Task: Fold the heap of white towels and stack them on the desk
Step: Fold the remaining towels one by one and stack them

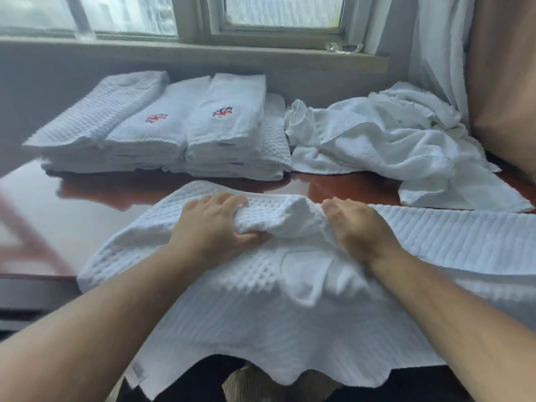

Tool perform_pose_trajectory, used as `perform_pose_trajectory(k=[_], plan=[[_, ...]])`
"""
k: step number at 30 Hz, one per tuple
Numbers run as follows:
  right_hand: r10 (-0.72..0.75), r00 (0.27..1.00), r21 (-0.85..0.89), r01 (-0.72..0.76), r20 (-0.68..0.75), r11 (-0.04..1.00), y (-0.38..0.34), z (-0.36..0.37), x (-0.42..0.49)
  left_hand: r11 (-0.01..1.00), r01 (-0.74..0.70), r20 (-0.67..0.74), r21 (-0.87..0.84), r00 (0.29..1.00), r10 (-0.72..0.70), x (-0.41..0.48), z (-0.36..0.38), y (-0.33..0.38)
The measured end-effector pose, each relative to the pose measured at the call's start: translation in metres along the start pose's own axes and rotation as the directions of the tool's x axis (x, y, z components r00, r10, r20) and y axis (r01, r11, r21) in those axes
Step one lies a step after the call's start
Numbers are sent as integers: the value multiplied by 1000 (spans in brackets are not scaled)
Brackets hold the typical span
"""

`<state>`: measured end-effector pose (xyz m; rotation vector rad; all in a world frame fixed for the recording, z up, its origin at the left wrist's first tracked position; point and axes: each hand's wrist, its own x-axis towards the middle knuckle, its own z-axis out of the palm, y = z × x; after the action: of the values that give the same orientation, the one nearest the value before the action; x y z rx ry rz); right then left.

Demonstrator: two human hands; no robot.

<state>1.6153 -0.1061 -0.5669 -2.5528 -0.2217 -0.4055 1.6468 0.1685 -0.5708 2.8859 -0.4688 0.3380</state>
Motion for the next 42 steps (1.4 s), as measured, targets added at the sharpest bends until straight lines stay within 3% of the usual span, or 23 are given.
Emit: perform_pose_trajectory(k=[3,6,8,10,11,13,15,18,24,28,31,33,36,39,41,42], plan=[[-27,995,15,28,-100,999,0,-2,18,1000,1,-32,2,999,-1,23,2,-2],[-148,982,-92,137,-114,986,-5,-1,17,998,-63,-46,2,997,63,31,1,-2],[-110,989,-152,95,-96,984,-12,5,18,986,-58,-148,-154,988,35,26,-2,-10],[-50,993,-152,33,-106,988,-24,11,20,947,85,-352,-311,915,-197,20,-10,-28],[-44,993,-126,29,-112,992,-30,15,21,917,204,-387,-342,859,-336,19,-14,-40],[-99,990,-93,90,-105,992,-39,23,18,817,476,-228,-326,799,-557,16,-21,-62],[-210,973,-111,199,-97,974,-43,31,9,753,606,-29,-256,774,-633,10,-24,-73],[-314,944,-134,300,-104,945,-43,36,6,772,598,26,-214,794,-608,7,-24,-79],[-372,924,-161,355,-90,921,-36,39,8,758,598,109,-259,798,-592,15,-29,-93],[-413,903,-222,380,-122,898,-37,40,15,770,425,-121,-476,835,-536,6,-26,-95],[-419,889,-324,348,-184,880,-40,40,31,598,158,-227,-786,826,-516,-2,-37,-98],[-408,881,-400,294,-240,868,-49,41,36,476,42,-237,-878,826,-511,-7,-48,-104],[-533,799,-434,390,-278,812,-61,52,29,362,126,-93,-924,843,-530,-23,-52,-124],[-705,675,-329,629,-217,704,-62,56,19,49,152,94,-987,801,-592,-41,-53,-147],[-738,651,-273,688,-174,672,-63,53,17,-235,59,208,-970,702,-681,-45,-58,-153],[-746,649,-261,702,-151,663,-64,51,16,-320,60,284,-946,630,-723,-44,-61,-153]])
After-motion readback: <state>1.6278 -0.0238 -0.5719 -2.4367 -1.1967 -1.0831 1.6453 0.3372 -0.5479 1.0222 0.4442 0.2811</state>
